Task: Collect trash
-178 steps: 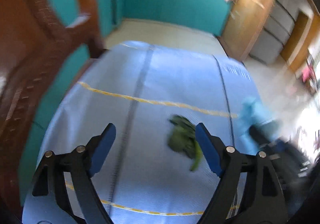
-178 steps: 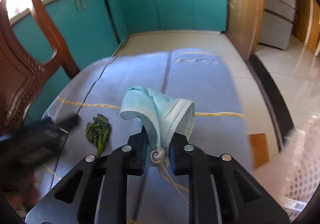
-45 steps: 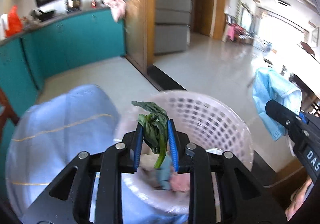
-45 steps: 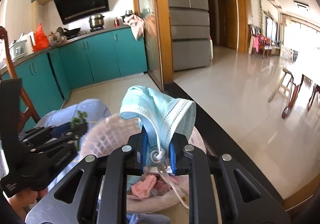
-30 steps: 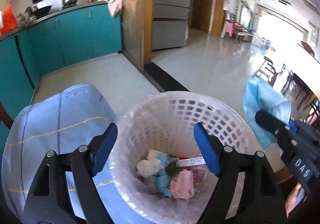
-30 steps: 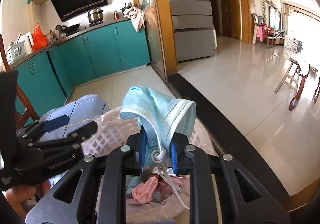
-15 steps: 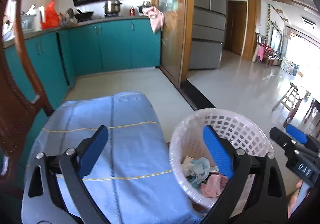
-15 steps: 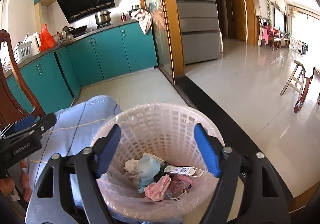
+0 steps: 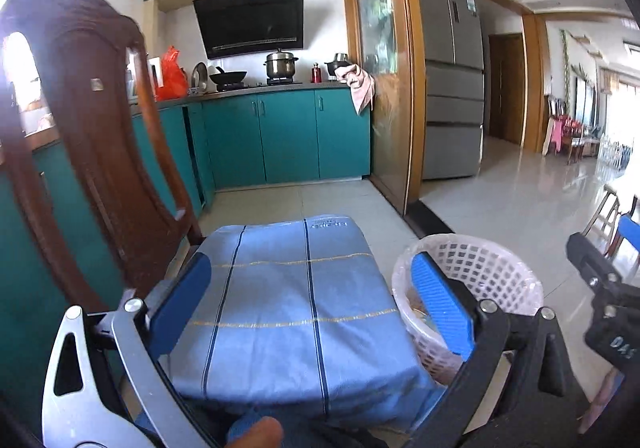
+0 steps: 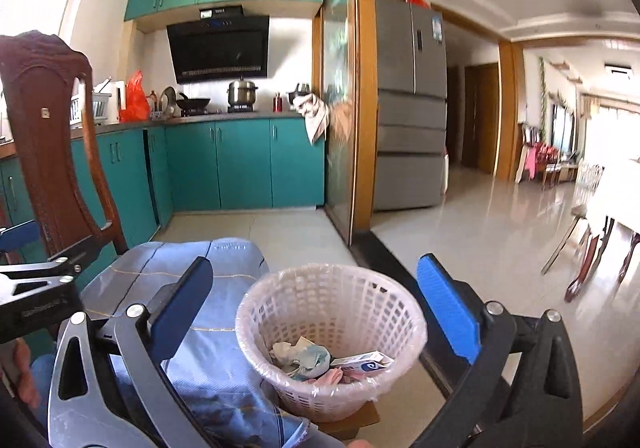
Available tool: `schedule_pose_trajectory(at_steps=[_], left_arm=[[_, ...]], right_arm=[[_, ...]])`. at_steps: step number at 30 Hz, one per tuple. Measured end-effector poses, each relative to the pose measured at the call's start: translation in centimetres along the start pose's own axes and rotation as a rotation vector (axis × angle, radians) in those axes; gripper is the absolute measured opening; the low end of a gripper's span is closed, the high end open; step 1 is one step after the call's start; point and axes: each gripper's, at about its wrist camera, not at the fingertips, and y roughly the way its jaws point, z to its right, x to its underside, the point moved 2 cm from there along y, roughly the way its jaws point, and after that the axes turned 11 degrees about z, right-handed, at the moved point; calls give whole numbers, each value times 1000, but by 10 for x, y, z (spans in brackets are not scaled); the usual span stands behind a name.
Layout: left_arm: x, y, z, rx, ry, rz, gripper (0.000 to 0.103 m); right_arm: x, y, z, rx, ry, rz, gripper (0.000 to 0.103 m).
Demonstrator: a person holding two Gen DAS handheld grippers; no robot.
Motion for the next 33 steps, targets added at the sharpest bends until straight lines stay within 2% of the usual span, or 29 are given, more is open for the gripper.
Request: schedule_pose_trajectory(at_steps=[6, 11, 18, 33], left_arm=[[-9, -57, -13, -56, 9, 70, 100], [-15, -82, -22, -29, -12, 96, 100], [-17, -90, -24, -28, -6, 119, 100], [-18, -90, -23, -12, -11, 109, 100]], right_arm=[[-6, -37, -11, 9, -24, 38, 100], [-11, -52, -23, 10, -59, 52, 100], [-17, -68, -28, 24, -77, 75, 100], [-17, -71, -28, 23, -77, 72, 100]])
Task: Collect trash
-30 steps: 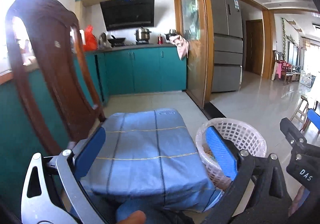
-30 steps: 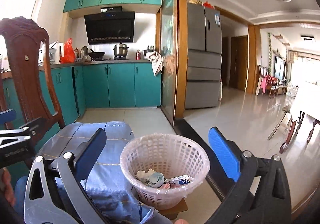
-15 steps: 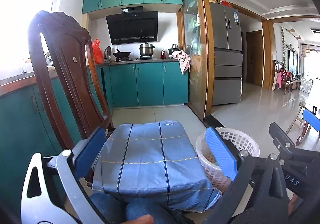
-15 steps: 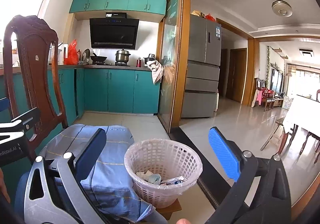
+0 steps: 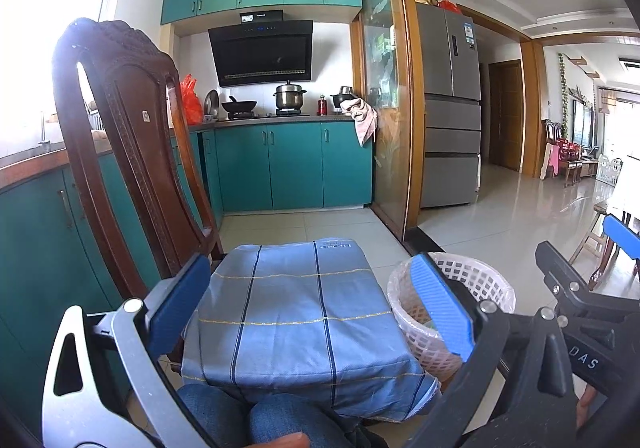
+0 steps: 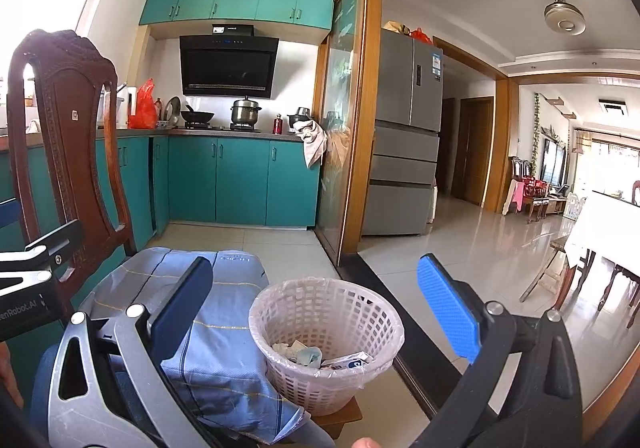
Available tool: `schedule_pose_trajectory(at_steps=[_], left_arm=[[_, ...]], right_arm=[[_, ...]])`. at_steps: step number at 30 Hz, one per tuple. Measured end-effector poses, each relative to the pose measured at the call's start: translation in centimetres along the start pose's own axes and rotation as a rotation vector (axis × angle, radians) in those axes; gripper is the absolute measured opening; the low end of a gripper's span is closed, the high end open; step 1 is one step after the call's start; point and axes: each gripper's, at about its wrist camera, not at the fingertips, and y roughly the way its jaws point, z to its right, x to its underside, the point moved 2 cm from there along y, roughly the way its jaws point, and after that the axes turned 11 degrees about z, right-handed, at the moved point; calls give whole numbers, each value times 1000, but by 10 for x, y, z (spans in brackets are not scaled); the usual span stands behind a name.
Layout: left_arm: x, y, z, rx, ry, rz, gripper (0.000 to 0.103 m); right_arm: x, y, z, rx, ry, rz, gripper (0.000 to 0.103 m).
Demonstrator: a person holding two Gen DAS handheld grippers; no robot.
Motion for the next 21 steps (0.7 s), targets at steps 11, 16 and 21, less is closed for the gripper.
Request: schedule_pose_trajectory(at_steps=[11, 16, 21], left_arm=[[-1, 2, 1, -6, 5, -6, 100], [-1, 3, 3, -12, 5, -10, 100], [0, 4, 3, -13, 9, -15, 100]], right_arm=[[0, 1, -2, 0, -3, -1, 100], [-1, 1, -2, 0, -5, -1, 100], [1, 2, -2, -3, -6, -5, 100]])
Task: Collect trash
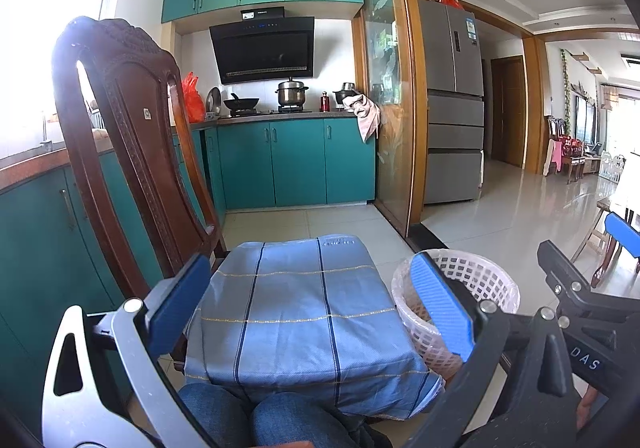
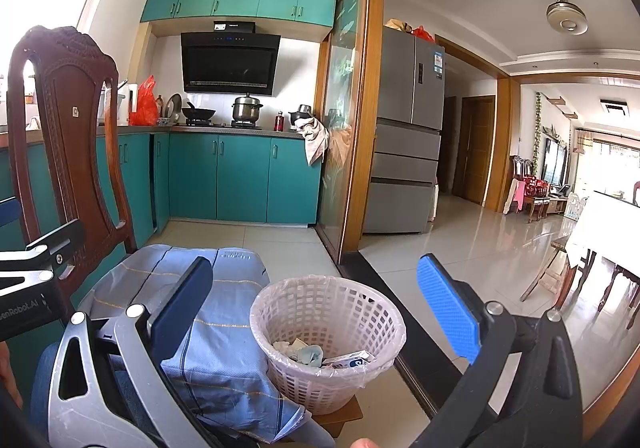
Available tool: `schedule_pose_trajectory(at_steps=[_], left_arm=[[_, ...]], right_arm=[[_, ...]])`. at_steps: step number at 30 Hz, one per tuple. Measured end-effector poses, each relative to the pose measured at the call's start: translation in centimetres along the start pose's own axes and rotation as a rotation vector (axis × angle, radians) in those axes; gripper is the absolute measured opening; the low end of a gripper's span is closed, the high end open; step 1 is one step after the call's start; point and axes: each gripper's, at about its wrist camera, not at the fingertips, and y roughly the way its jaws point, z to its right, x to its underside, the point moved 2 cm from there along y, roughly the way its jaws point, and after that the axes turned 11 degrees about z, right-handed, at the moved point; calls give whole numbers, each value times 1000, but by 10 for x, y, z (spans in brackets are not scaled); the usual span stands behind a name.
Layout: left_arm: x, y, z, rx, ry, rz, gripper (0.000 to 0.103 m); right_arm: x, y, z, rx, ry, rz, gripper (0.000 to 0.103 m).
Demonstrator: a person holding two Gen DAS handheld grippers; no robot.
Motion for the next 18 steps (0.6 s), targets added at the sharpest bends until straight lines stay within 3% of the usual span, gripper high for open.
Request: schedule_pose_trajectory(at_steps=[18], left_arm=[[2, 1, -2, 4, -5, -6, 100]], right_arm=[[6, 1, 2, -7, 6, -9, 100]])
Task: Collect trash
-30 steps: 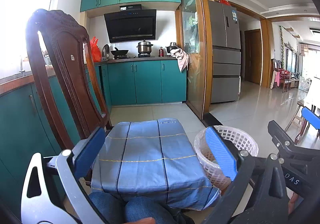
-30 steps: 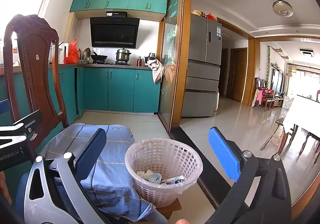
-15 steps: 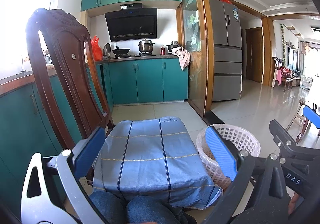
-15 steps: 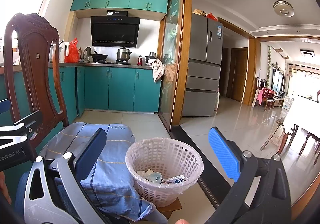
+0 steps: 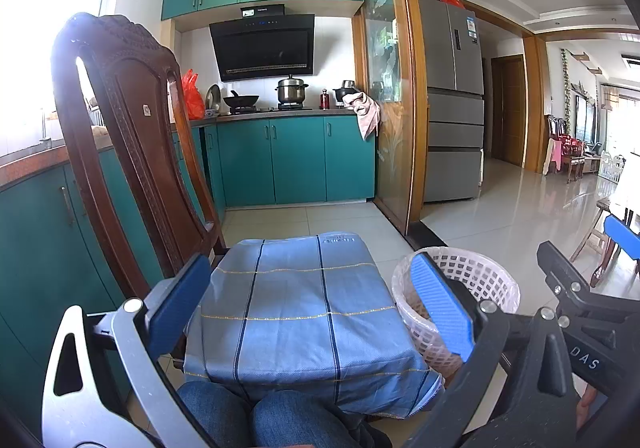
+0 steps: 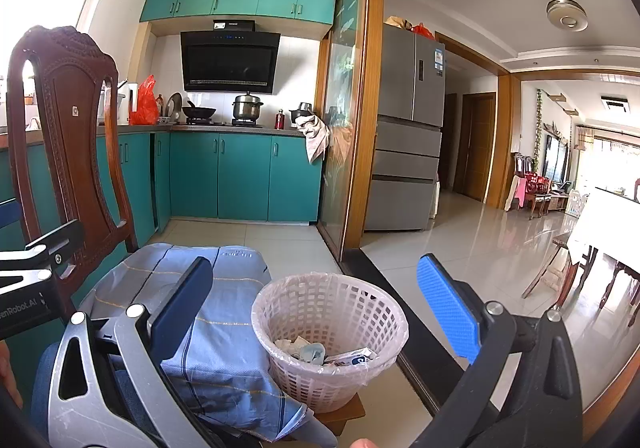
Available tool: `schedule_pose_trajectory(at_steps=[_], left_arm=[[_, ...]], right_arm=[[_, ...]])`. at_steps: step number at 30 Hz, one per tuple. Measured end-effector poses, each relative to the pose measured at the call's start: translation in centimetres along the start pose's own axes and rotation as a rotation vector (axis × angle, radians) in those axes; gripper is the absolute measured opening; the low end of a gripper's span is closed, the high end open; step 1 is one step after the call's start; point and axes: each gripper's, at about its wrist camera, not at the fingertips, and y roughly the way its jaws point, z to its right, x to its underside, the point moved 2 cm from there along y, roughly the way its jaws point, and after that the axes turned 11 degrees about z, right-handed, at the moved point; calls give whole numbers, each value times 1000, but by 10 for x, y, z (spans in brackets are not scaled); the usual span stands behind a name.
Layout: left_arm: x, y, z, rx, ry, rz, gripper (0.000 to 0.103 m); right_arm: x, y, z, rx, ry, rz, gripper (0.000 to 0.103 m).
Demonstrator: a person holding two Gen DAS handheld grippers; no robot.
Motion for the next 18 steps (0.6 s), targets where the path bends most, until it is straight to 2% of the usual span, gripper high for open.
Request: schedule_pose_trajectory(at_steps=[18], left_arm=[[9, 5, 2, 23, 1, -16, 100]], right_arm=[[6, 11, 4, -11, 3, -33, 100]])
